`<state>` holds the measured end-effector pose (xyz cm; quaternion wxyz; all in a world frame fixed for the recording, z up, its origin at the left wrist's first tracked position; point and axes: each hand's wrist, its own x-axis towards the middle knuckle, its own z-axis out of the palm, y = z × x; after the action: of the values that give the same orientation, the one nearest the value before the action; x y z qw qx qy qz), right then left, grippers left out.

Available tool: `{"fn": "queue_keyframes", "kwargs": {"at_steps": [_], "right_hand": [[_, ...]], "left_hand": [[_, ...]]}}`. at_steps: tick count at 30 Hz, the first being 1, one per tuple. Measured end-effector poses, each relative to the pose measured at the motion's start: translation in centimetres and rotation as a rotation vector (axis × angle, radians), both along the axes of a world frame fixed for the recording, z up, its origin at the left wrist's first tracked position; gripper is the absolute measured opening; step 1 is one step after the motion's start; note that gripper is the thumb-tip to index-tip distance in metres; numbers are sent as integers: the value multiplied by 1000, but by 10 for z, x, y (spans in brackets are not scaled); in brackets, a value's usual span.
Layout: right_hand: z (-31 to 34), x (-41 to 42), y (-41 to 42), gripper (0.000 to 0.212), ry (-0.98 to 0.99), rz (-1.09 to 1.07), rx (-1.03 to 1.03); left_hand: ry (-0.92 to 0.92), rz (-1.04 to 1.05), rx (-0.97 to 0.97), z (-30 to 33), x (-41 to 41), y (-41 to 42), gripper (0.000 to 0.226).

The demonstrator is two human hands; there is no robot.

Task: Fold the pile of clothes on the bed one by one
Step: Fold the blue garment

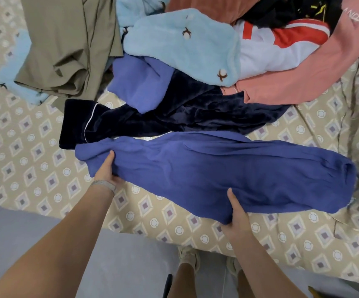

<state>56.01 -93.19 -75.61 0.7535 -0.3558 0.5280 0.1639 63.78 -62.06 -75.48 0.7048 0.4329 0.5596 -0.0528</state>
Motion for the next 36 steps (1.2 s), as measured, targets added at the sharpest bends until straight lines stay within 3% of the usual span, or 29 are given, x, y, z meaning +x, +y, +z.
{"fn": "queue_keyframes", "kwargs": {"at_steps": [2, 6, 9, 13, 17, 19, 21, 24, 26, 28, 30, 32, 36], "right_hand": [[2, 2, 14, 60, 15, -72, -30], [6, 4, 36, 56, 129, -200, -136], [8, 7, 39, 51, 158, -249, -115], [9, -7, 28, 43, 189, -143, -167], [12, -25, 14, 38, 226, -83, -206], [12, -27, 11, 39, 248, 9, -216], [12, -24, 7, 44, 284, 229, -180], [24, -10, -7, 48, 368, 1028, -255], [31, 8, -17, 50, 319, 1501, -455], [38, 33, -23, 50, 134, 1755, -753], [42, 62, -25, 34, -151, 1630, -1001], [45, 91, -17, 21, -425, 1370, -1058], [31, 131, 10, 38, -742, 1495, -1298]], "left_hand": [[-42, 51, -43, 2, 1, 5, 24], [-145, 141, -156, 5, -6, 14, 37], [-169, 141, -161, 9, -14, 21, 23], [-105, 119, -85, 8, -35, 41, 21], [-38, 183, -48, 6, -62, 59, 34], [-57, 209, -17, 4, -71, 68, 24], [-80, 221, 7, 4, -75, 75, 27], [-67, 255, 34, 7, -75, 88, 42], [-62, 269, 55, 10, -71, 98, 37], [37, 260, 91, 14, -67, 102, 17], [229, 157, 284, 17, -63, 98, 16], [332, -68, 643, 20, -57, 87, 29], [120, -740, 1266, 15, -41, 58, 42]]}}
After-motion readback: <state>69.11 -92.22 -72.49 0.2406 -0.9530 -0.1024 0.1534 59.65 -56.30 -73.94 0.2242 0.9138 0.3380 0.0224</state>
